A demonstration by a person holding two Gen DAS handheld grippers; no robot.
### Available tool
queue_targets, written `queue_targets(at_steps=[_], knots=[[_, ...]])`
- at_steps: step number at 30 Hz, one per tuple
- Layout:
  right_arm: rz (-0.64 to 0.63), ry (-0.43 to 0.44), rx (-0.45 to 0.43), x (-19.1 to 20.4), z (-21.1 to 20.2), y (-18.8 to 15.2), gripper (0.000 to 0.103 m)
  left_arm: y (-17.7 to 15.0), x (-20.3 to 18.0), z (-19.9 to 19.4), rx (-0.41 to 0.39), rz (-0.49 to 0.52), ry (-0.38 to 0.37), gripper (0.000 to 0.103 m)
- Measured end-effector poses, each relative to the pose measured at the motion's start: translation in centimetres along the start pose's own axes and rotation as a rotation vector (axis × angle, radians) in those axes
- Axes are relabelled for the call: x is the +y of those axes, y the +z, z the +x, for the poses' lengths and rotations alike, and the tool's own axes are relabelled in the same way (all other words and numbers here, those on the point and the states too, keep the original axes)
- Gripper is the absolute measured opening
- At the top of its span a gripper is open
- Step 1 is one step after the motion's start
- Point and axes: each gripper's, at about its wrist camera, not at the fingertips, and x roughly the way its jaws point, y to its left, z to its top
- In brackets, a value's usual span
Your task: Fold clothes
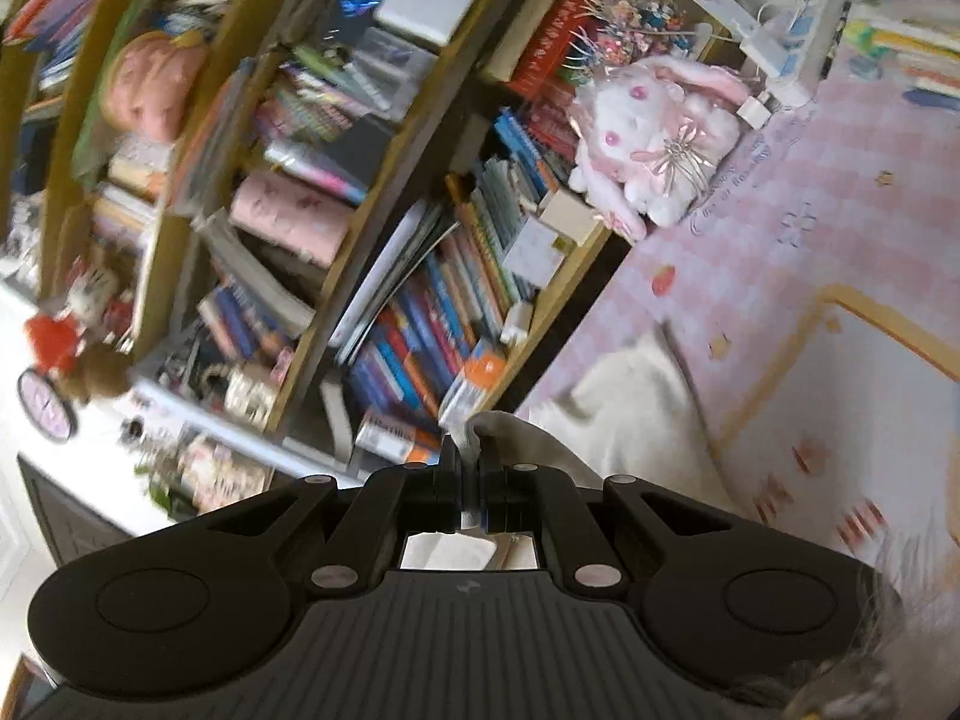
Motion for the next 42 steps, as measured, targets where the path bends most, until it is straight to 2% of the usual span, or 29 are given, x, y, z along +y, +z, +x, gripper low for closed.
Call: queue_targets(at_steps=[8,17,22,27,30,33,35,37,38,42], knots=[[0.066,-0.058,0.059,-3.1,9.8,4.0,0.005,1.5,-0.5,7.6,-0.025,0.025,0.139,0.005],[0.093,-0.098,0.118,-5.9,17.7,6.5,0.005,2.3,0.7,13.9,-0.041,0.011,0.243,0.005],[0.107,-0.157,0.138,-8.0,21.0,6.7,0.005,1.8,2.2,17.8,0.012,0.055,0.382,0.005],[0.081,-0.290,0.177,-10.1,24.1,5.6,0.005,1.0,1.4,18.1,0.038,0.162,0.443,0.006],[0.060,-0.331,0.189,-10.9,25.0,5.3,0.005,0.4,0.8,18.3,0.053,0.228,0.477,0.007],[0.052,-0.340,0.199,-11.2,25.1,5.2,0.005,-0.1,0.3,18.4,0.068,0.294,0.511,0.013],[0.026,-0.342,0.200,-10.8,24.8,5.3,0.011,-0.4,-0.1,18.5,0.077,0.338,0.533,0.020],[-0.039,-0.355,0.187,-9.5,24.0,5.4,0.036,-0.8,-0.5,18.6,0.087,0.382,0.556,0.021],[-0.091,-0.362,0.172,-8.5,23.4,5.3,0.040,-0.9,-0.7,18.6,0.092,0.404,0.567,0.022],[-0.346,-0.394,0.150,-4.2,21.7,2.6,0.047,-5.5,-3.7,18.4,0.189,0.641,0.493,0.022]])
